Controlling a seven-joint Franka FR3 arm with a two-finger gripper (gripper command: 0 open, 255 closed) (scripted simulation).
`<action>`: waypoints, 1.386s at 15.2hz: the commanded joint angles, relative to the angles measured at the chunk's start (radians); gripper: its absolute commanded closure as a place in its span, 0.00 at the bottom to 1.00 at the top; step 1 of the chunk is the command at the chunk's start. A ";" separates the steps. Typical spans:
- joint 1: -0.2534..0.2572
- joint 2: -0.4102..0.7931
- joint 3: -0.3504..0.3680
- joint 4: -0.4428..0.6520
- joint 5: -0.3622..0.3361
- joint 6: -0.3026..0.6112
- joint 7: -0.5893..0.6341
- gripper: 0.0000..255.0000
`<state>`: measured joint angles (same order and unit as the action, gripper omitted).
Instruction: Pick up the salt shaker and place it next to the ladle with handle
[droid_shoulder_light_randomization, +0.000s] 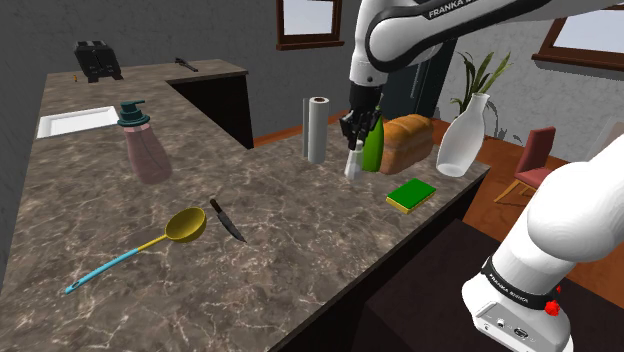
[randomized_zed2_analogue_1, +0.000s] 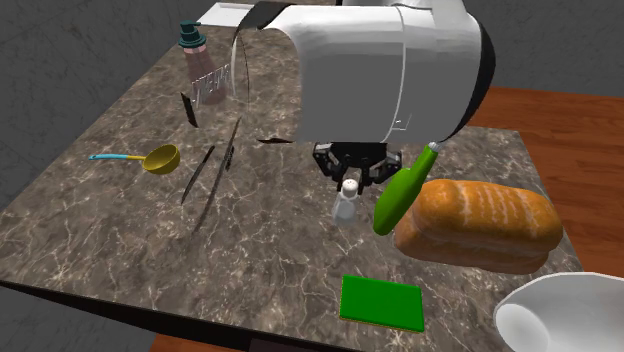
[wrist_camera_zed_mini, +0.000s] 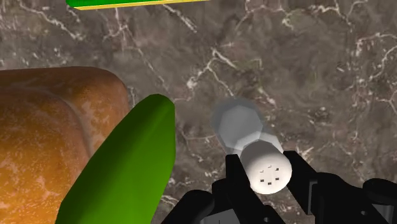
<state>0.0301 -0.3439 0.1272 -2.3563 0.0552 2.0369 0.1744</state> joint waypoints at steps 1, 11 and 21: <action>0.000 -0.009 -0.001 0.020 0.000 -0.029 0.000 1.00; -0.001 -0.032 -0.006 0.135 -0.002 -0.167 0.001 1.00; -0.003 -0.031 -0.010 0.270 -0.005 -0.301 0.003 1.00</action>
<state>0.0273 -0.3755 0.1179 -2.0995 0.0510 1.7486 0.1772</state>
